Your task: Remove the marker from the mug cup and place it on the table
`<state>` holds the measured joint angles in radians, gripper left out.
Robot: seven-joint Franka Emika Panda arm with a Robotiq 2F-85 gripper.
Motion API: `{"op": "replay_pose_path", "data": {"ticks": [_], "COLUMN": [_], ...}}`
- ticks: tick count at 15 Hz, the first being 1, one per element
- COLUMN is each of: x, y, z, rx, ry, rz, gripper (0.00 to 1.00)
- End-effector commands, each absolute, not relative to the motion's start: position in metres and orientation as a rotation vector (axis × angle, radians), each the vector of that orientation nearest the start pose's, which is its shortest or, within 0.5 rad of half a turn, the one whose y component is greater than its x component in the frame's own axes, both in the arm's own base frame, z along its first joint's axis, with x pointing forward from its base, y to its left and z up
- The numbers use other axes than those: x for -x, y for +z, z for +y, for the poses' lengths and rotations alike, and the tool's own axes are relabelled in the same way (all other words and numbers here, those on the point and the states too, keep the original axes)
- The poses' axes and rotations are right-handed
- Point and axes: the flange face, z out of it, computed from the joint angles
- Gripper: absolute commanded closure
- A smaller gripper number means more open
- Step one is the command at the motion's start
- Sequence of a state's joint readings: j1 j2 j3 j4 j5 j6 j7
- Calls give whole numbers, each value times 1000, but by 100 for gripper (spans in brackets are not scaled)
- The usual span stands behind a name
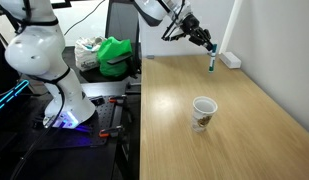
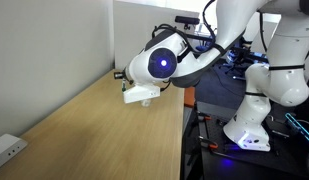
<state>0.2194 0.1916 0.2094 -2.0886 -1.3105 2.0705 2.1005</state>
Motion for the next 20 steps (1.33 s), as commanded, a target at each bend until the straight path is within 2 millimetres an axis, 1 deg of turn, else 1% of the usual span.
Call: {"op": "replay_pose_path", "data": {"ticks": [1, 5, 8, 14, 16, 20], "x": [-558, -567, -574, -581, -582, -584], "y": [347, 345, 344, 343, 343, 345], "z": [214, 237, 246, 254, 253, 250], "rx": [2944, 2965, 2959, 2937, 2933, 2946], "ry": [-1589, -1515, -1461, -1294, -1241, -1086], "rz": [1213, 1093, 1044, 987, 981, 908], "gripper": [97, 97, 97, 97, 97, 97]}}
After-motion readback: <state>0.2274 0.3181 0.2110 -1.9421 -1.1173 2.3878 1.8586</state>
